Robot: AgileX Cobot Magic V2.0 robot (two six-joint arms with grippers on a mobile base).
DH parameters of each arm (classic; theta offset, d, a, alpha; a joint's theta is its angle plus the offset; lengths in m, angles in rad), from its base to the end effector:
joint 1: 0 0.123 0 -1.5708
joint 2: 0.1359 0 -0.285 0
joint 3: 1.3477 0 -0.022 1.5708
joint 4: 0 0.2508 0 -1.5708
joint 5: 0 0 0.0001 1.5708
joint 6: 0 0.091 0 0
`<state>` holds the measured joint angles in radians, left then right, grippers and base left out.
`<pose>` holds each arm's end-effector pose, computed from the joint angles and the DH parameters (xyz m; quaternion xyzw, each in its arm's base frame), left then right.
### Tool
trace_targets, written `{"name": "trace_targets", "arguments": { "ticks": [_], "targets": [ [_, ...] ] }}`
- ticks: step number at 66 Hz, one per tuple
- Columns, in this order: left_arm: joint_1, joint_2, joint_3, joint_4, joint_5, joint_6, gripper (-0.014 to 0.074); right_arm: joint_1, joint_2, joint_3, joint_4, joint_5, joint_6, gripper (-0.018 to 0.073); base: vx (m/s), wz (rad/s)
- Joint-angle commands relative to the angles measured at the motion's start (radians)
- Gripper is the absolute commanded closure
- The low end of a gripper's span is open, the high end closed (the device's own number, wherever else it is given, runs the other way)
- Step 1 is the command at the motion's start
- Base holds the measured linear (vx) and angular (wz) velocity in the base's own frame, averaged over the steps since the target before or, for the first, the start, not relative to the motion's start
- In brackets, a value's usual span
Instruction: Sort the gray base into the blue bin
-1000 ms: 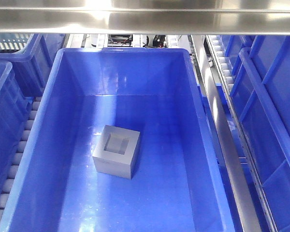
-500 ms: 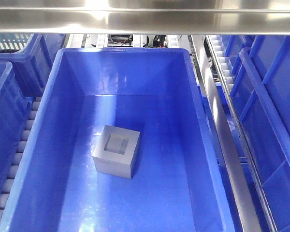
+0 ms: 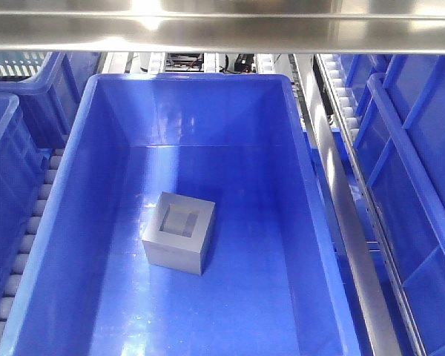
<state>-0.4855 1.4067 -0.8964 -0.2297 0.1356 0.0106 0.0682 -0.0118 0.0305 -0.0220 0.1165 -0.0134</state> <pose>0.2701 -0.1457 0.2769 0.1243 0.8649 -0.1799 0.4519 0.0567 0.0036 0.1929 -0.0365 0.7229 0.0104 0.6899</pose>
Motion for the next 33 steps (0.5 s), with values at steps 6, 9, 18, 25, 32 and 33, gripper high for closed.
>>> {"name": "trace_targets", "arguments": {
  "ticks": [6, 9, 18, 25, 32, 33],
  "targets": [
    [-0.008, 0.030, -0.067, -0.018, -0.098, -0.011, 0.0567, -0.005, -0.011, 0.014, -0.011, -0.078, -0.005, 0.0568, 0.00, 0.00],
    [-0.008, 0.030, -0.067, -0.018, -0.098, -0.011, 0.0567, -0.005, -0.011, 0.014, -0.011, -0.078, -0.005, 0.0568, 0.00, 0.00],
    [-0.008, 0.030, -0.067, -0.018, -0.098, -0.011, 0.0567, -0.005, -0.011, 0.014, -0.011, -0.078, -0.005, 0.0568, 0.00, 0.00],
    [-0.008, 0.030, -0.067, -0.018, -0.098, -0.011, 0.0567, -0.005, -0.011, 0.014, -0.011, -0.078, -0.005, 0.0568, 0.00, 0.00],
    [-0.008, 0.030, -0.067, -0.018, -0.098, -0.011, 0.0567, -0.005, -0.011, 0.014, -0.011, -0.078, -0.005, 0.0568, 0.00, 0.00],
    [-0.008, 0.030, -0.067, -0.018, -0.098, -0.011, 0.0567, -0.005, -0.011, 0.014, -0.011, -0.078, -0.005, 0.0568, 0.00, 0.00]
  ]
}}
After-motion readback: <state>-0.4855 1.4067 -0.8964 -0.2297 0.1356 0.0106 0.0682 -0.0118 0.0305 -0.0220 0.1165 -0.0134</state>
